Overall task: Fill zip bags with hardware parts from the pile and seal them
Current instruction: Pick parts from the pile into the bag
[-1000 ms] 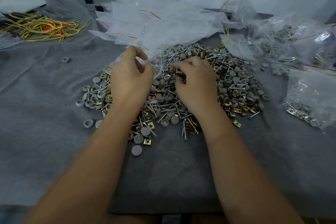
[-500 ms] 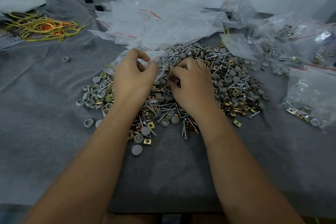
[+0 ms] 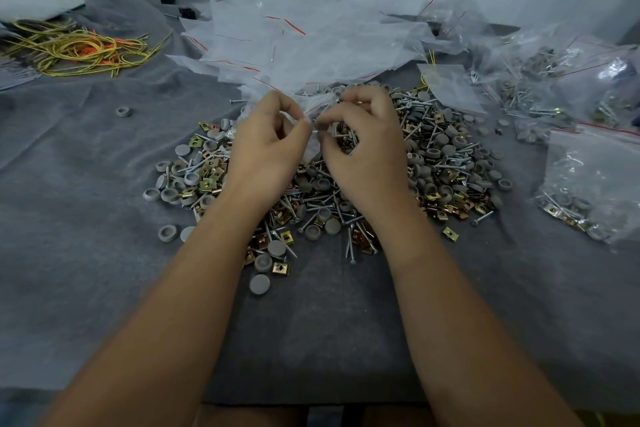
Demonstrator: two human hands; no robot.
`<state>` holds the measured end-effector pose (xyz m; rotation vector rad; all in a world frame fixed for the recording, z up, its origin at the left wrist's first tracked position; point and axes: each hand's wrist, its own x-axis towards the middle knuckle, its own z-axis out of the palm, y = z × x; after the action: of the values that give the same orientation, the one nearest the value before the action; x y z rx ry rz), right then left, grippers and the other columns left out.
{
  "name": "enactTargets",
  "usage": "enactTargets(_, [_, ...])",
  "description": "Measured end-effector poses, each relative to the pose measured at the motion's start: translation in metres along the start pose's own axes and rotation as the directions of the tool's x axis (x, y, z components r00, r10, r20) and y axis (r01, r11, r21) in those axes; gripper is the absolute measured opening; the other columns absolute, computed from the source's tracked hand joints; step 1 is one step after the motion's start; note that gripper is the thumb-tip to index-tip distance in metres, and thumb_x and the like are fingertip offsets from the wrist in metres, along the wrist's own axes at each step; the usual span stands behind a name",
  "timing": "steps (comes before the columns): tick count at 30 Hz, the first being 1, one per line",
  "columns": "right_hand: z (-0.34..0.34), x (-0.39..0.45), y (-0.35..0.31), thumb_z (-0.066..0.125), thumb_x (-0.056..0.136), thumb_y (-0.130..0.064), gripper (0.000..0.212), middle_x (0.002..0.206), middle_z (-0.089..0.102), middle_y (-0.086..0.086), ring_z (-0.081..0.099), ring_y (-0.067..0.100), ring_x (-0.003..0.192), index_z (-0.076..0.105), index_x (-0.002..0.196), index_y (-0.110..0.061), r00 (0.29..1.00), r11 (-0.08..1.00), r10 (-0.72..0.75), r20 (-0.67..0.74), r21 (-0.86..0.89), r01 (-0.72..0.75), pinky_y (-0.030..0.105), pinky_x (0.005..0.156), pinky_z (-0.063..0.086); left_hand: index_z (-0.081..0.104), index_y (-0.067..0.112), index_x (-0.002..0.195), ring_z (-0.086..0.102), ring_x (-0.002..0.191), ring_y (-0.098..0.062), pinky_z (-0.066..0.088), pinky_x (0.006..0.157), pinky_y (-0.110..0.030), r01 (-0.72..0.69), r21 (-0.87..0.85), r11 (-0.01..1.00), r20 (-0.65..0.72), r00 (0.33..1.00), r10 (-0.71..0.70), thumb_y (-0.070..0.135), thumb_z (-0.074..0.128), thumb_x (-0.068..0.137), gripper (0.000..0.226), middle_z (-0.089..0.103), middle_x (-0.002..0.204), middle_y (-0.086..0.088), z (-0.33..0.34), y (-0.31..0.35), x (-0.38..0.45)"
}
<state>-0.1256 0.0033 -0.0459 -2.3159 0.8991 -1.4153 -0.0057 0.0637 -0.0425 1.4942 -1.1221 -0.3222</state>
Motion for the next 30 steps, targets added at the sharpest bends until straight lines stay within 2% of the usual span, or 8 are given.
enactTargets(3, [0.003,-0.001,0.003,0.076,0.08,-0.017,0.009,0.116,0.053,0.007,0.055,0.023,0.102,0.073,0.089,-0.015,0.999,1.0,0.027,0.039,-0.008,-0.027,0.037,0.08,0.051,0.054,0.028,0.083,0.052,0.056,-0.019,0.05,0.057,-0.047,-0.024,-0.042,0.999,0.045,0.999,0.026,0.02,0.06,0.092,0.014,0.053,0.058,0.001,0.0,0.001,-0.001])
enactTargets(7, [0.003,0.0,0.003,0.075,0.081,-0.018,0.01,0.118,0.054,0.007,0.055,0.026,0.104,0.075,0.091,-0.016,0.999,0.999,0.035,0.036,-0.013,-0.034,0.043,0.079,0.052,0.055,0.026,0.085,0.051,0.054,-0.017,0.047,0.056,-0.044,-0.043,-0.073,0.996,0.095,0.994,0.05,0.016,0.06,0.093,0.014,0.052,0.059,-0.004,0.0,0.002,-0.002])
enactTargets(11, [0.003,-0.001,0.003,0.072,0.085,-0.019,0.015,0.12,0.055,0.008,0.054,0.026,0.107,0.076,0.099,-0.017,0.999,0.998,0.026,0.048,-0.058,-0.023,0.044,0.08,0.052,0.055,0.027,0.084,0.051,0.053,-0.014,0.045,0.055,-0.039,-0.046,-0.069,0.997,0.079,0.996,0.052,0.016,0.06,0.093,0.015,0.051,0.055,0.004,0.001,0.001,-0.002])
enactTargets(18, [-0.005,0.002,0.001,0.061,0.091,-0.013,0.019,0.107,0.054,0.001,0.057,0.014,0.09,0.071,0.106,-0.015,0.991,1.0,0.016,-0.134,-0.017,-0.019,0.02,0.072,0.047,0.049,0.032,0.08,0.044,0.049,-0.011,0.038,0.052,-0.031,0.039,0.012,0.999,-0.105,0.994,-0.037,0.019,0.051,0.092,0.017,0.05,0.055,0.007,0.0,-0.006,0.003])
enactTargets(20, [-0.007,0.003,0.002,0.058,0.091,-0.011,0.02,0.103,0.053,-0.003,0.057,0.013,0.087,0.068,0.107,-0.016,0.987,0.998,0.065,-0.145,-0.014,-0.068,0.02,0.071,0.047,0.047,0.032,0.079,0.042,0.049,-0.012,0.036,0.053,-0.031,0.055,0.021,0.998,-0.167,0.985,-0.051,0.019,0.049,0.091,0.017,0.048,0.056,0.007,-0.001,-0.006,0.004])
enactTargets(25, [-0.006,0.002,0.006,0.058,0.086,-0.008,0.017,0.092,0.057,-0.002,0.054,0.019,0.09,0.072,0.092,-0.017,0.988,0.969,0.152,0.036,-0.203,-0.142,0.033,0.075,0.047,0.044,0.032,0.081,0.038,0.05,-0.005,0.035,0.054,-0.03,0.001,-0.009,1.0,-0.386,0.923,-0.004,0.02,0.048,0.091,0.016,0.043,0.056,0.011,-0.005,-0.001,0.003])
enactTargets(28, [-0.003,0.0,0.008,0.061,0.087,-0.015,0.02,0.103,0.062,0.002,0.053,0.024,0.105,0.073,0.101,-0.02,0.967,0.928,0.163,0.195,-0.364,-0.082,0.035,0.09,0.042,0.045,0.022,0.092,0.04,0.052,-0.002,0.034,0.053,-0.025,-0.079,0.013,0.997,-0.496,0.865,0.075,0.019,0.046,0.093,0.003,0.04,0.058,0.013,-0.007,0.001,0.001])
enactTargets(30, [-0.002,-0.001,0.008,0.062,0.088,-0.021,0.025,0.11,0.061,0.004,0.051,0.025,0.11,0.071,0.112,-0.022,0.959,0.913,0.162,0.231,-0.405,-0.057,0.037,0.097,0.038,0.045,0.021,0.097,0.041,0.052,-0.003,0.033,0.051,-0.025,-0.092,0.069,0.993,-0.477,0.871,0.114,0.019,0.046,0.094,0.004,0.041,0.056,0.012,-0.007,0.0,0.0])
